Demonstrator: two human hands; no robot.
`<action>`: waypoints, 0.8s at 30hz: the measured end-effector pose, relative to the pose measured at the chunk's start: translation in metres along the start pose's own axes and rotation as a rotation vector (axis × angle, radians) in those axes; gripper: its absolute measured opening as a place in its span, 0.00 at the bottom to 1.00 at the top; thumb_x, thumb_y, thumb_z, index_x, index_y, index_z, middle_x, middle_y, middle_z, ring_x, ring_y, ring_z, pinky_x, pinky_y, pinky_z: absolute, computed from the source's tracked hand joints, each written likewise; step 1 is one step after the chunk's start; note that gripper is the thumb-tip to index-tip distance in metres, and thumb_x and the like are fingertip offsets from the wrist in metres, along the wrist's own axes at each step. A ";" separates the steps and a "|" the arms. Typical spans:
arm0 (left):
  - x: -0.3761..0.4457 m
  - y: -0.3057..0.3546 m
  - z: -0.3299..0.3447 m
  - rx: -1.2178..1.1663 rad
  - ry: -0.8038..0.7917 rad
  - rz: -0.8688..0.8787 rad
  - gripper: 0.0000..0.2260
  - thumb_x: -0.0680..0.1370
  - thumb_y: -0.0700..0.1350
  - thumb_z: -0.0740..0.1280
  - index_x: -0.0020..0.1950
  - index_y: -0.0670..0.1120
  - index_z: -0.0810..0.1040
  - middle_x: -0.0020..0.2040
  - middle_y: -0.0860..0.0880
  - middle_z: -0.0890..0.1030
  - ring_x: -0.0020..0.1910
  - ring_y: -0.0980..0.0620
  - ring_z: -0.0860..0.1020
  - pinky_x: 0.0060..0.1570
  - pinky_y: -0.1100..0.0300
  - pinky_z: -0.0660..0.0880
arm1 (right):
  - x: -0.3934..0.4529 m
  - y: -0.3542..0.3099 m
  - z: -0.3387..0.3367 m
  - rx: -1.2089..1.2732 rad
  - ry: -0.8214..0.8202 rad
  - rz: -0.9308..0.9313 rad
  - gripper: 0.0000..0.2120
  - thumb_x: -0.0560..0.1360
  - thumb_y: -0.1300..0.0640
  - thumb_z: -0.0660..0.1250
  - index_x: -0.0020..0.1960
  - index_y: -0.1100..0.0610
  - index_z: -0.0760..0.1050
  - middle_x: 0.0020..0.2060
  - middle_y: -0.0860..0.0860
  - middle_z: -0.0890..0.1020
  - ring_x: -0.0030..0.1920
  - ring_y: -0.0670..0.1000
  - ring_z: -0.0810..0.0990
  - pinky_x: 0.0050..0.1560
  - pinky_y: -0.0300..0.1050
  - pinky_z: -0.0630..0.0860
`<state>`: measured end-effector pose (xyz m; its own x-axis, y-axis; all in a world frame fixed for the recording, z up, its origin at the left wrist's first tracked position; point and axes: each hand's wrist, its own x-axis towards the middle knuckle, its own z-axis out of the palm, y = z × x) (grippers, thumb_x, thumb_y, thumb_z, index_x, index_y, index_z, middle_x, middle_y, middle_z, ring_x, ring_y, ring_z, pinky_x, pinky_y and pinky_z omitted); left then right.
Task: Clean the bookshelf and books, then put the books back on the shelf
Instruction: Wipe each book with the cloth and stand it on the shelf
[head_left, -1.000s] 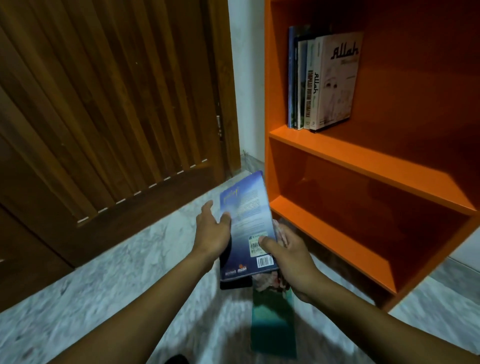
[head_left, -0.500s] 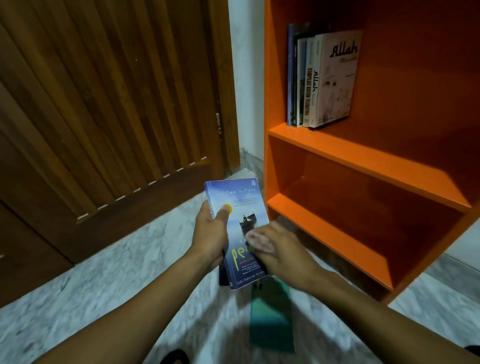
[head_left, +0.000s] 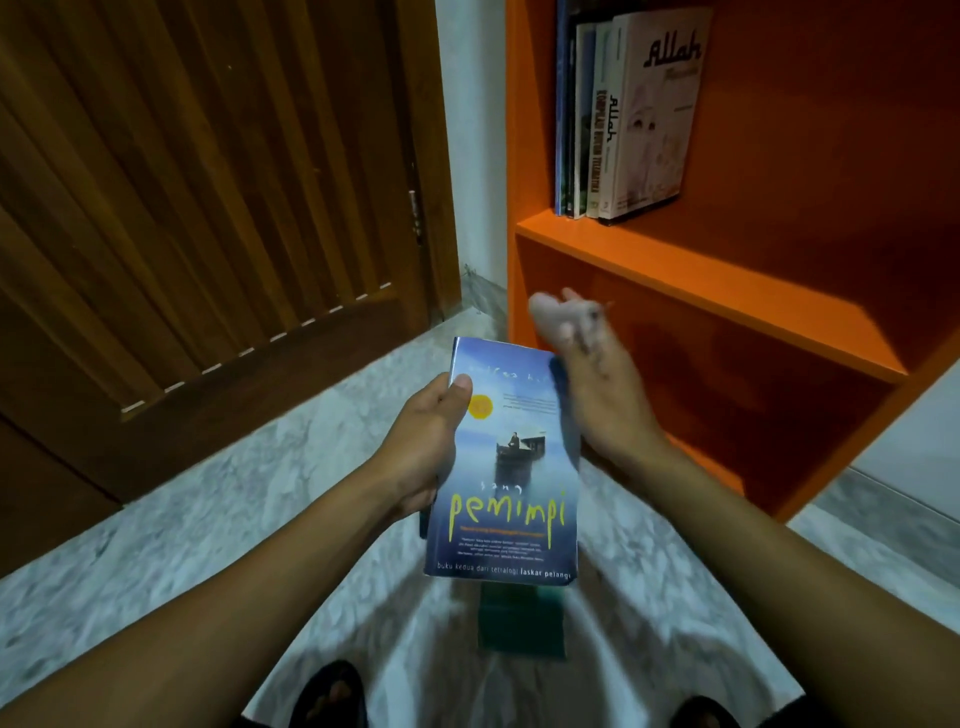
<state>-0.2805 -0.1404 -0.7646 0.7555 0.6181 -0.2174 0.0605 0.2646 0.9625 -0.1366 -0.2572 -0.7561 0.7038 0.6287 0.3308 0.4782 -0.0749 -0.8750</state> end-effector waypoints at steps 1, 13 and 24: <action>0.001 -0.001 0.002 -0.037 -0.018 0.003 0.14 0.85 0.50 0.58 0.63 0.46 0.78 0.61 0.42 0.82 0.62 0.40 0.80 0.66 0.37 0.72 | -0.005 0.006 0.007 -0.154 -0.085 -0.086 0.22 0.82 0.42 0.55 0.76 0.41 0.62 0.77 0.44 0.64 0.78 0.47 0.57 0.76 0.52 0.52; 0.037 0.007 -0.050 -0.322 0.309 -0.003 0.27 0.74 0.61 0.69 0.69 0.49 0.76 0.68 0.51 0.78 0.68 0.47 0.75 0.71 0.44 0.68 | -0.069 0.028 0.036 -0.134 -0.443 -0.403 0.32 0.73 0.73 0.55 0.72 0.49 0.71 0.77 0.45 0.63 0.80 0.46 0.53 0.79 0.52 0.52; 0.053 0.012 -0.097 -0.333 0.433 0.017 0.38 0.64 0.67 0.69 0.72 0.54 0.72 0.70 0.52 0.77 0.68 0.45 0.75 0.68 0.39 0.69 | -0.075 0.022 0.032 -0.036 -0.603 -0.069 0.08 0.83 0.59 0.61 0.53 0.47 0.74 0.38 0.37 0.80 0.39 0.37 0.77 0.42 0.36 0.70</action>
<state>-0.3033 -0.0324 -0.7806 0.4128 0.8538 -0.3171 -0.2120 0.4287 0.8782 -0.1954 -0.2817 -0.8116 0.2539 0.9599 0.1188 0.5372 -0.0378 -0.8426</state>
